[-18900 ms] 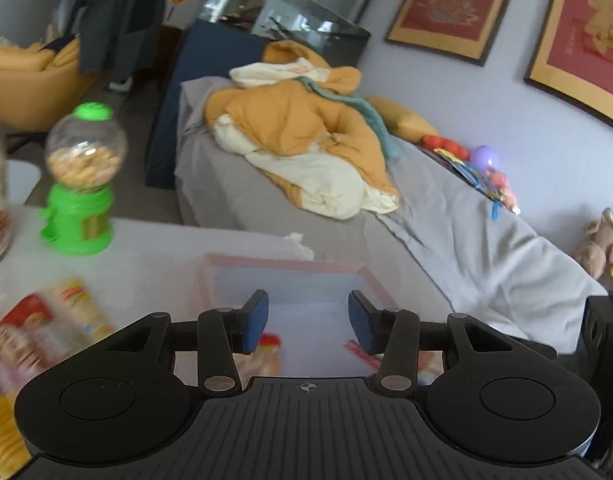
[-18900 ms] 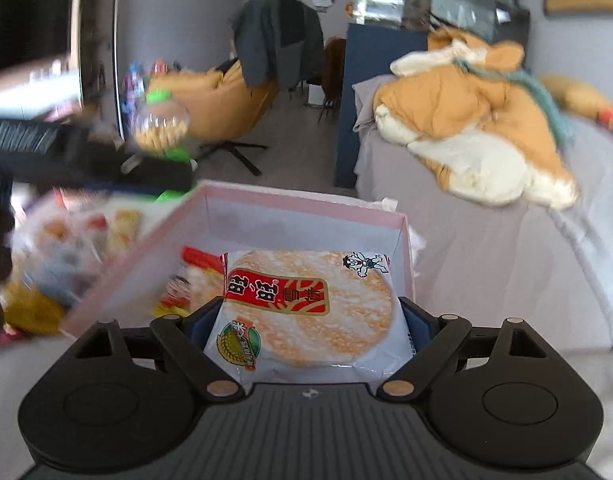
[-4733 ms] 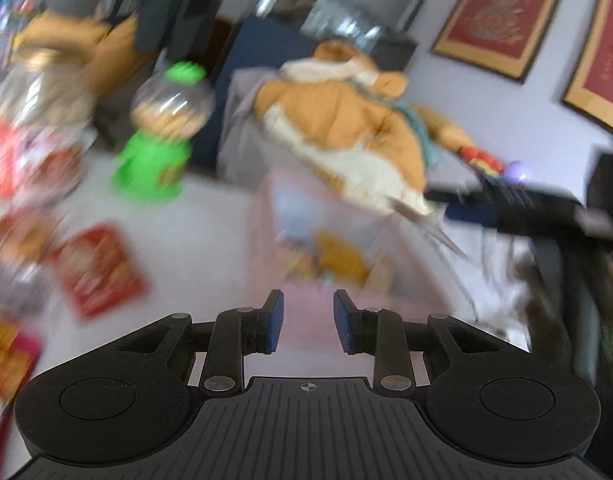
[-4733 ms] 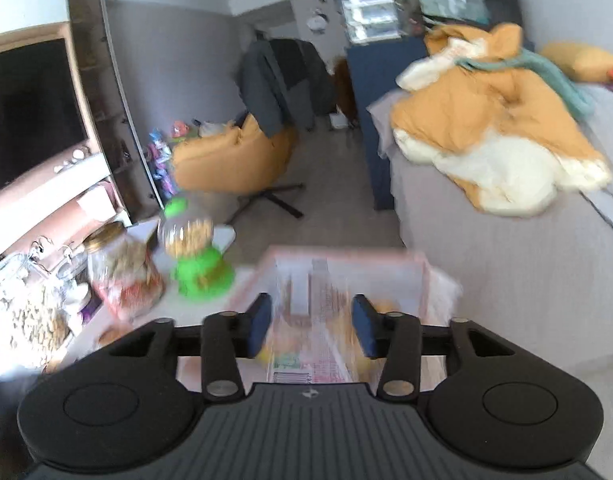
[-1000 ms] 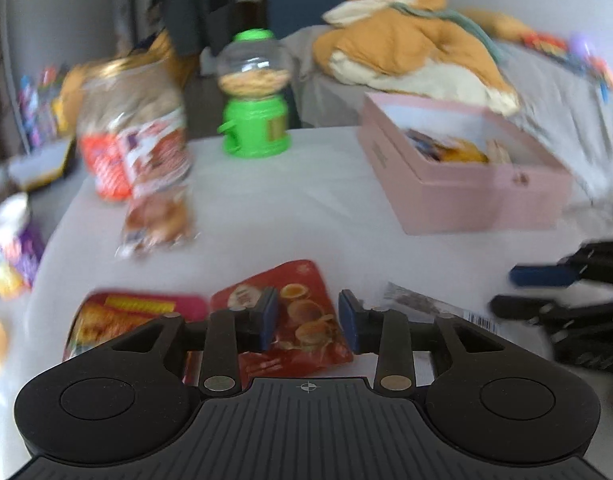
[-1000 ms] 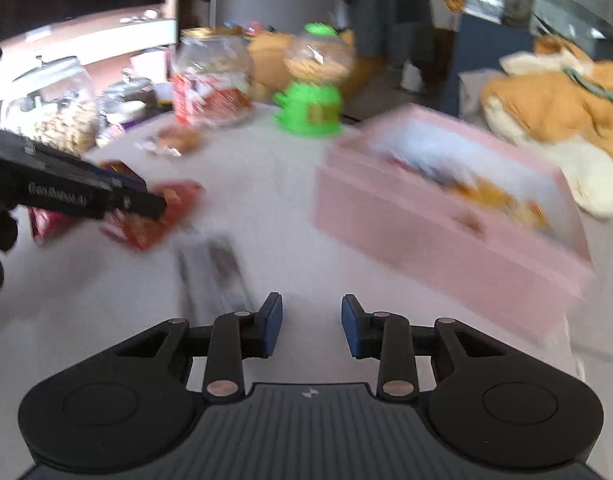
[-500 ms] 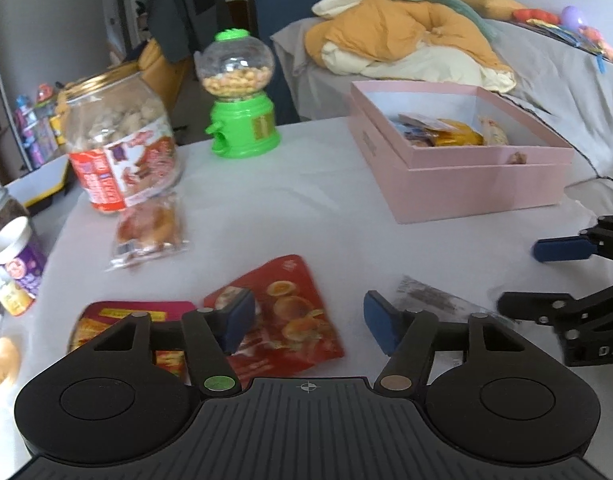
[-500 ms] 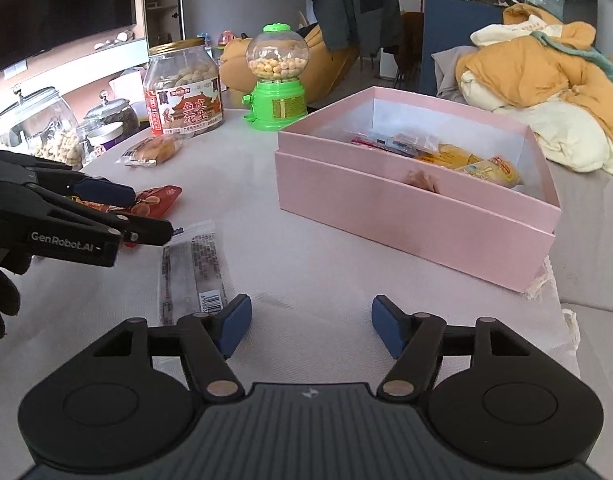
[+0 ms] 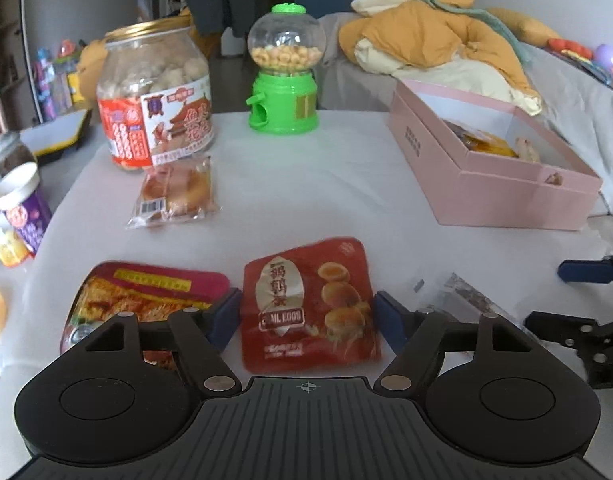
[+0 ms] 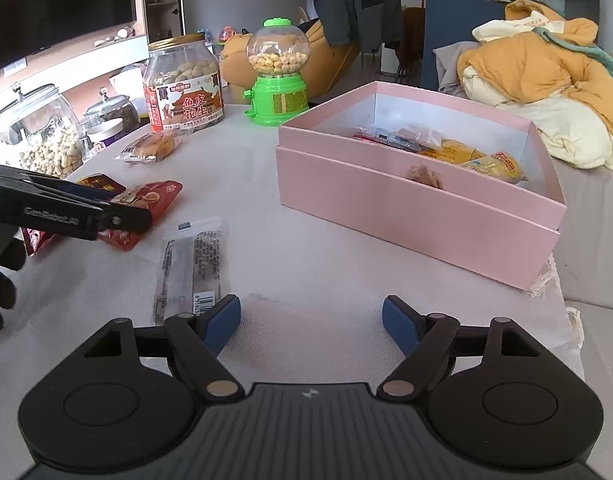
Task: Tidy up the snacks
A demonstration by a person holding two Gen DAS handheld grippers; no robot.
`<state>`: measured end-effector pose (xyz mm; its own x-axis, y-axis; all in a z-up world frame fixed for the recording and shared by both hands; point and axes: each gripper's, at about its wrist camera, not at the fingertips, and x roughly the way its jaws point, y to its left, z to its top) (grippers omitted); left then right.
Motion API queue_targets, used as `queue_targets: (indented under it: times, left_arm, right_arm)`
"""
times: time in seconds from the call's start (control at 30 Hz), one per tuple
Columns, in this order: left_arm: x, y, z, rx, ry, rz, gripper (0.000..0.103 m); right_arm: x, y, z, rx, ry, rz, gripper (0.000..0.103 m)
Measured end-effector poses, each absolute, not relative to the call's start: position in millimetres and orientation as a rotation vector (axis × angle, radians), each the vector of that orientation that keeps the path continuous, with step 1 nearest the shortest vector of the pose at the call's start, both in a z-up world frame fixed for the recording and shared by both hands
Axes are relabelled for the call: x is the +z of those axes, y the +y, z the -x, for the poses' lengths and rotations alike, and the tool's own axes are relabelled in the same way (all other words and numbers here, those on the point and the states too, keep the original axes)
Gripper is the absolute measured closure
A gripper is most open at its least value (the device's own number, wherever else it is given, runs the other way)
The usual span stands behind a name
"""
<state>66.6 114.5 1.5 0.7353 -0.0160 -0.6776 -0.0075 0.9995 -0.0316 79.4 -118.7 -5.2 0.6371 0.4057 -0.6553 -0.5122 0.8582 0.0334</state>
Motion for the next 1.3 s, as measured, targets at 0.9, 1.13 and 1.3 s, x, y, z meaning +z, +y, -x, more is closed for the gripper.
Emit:
queue_targets:
  times: [0.9, 1.13, 1.3]
  left_arm:
    - [-7.7, 99.6, 7.8, -0.017, 0.637, 0.066, 0.026]
    - [-8.2, 105.4, 9.3, -0.029, 0.629, 0.102, 0.026]
    - [-7.9, 106.0, 10.1, -0.032, 0.627, 0.111, 0.026]
  right_arm:
    - [12.8, -88.0, -74.6, 0.549, 0.807, 0.184, 0.011]
    - [17.4, -39.1, -98.8, 0.553, 0.877, 0.161, 0.033]
    - [12.4, -29.5, -102.6, 0.53, 0.889, 0.226, 0.034]
